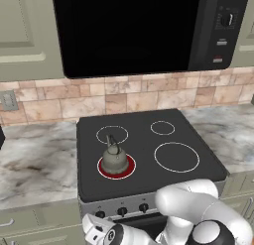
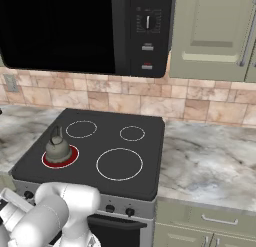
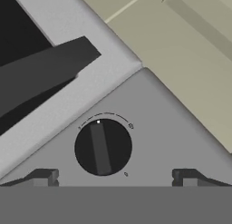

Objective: Lower the heat of the kettle.

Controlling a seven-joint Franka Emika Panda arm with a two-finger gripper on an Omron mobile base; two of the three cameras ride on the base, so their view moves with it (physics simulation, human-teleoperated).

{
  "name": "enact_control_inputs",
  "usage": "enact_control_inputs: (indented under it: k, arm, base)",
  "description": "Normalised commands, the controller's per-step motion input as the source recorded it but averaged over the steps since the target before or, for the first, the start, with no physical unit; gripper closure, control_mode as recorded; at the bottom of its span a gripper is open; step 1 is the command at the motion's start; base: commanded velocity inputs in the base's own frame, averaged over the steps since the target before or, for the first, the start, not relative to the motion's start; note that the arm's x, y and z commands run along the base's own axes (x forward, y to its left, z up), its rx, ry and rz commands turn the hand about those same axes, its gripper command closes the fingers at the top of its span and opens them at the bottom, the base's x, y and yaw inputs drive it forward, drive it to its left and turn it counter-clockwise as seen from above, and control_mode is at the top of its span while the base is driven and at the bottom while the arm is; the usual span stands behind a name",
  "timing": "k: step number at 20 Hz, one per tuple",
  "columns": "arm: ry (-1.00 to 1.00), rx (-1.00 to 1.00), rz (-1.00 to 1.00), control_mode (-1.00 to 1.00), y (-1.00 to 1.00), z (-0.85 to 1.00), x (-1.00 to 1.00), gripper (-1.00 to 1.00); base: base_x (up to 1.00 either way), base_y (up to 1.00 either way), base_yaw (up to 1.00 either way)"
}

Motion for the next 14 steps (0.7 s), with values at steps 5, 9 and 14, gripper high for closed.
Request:
enact_control_inputs:
  k: [5,9,14]
  arm:
    - [0.0,0.0,0.0,-1.0,0.0,-0.07,0.05,-1.0]
    - [0.0,0.0,0.01,-1.0,0.0,-0.07,0.07,-1.0]
    - [0.0,0.0,0.01,-1.0,0.03,-0.06,0.06,-1.0]
  base:
    - [0.0,0.0,0.0]
    - [0.0,0.0,0.0]
    - [0.0,0.0,0.0]
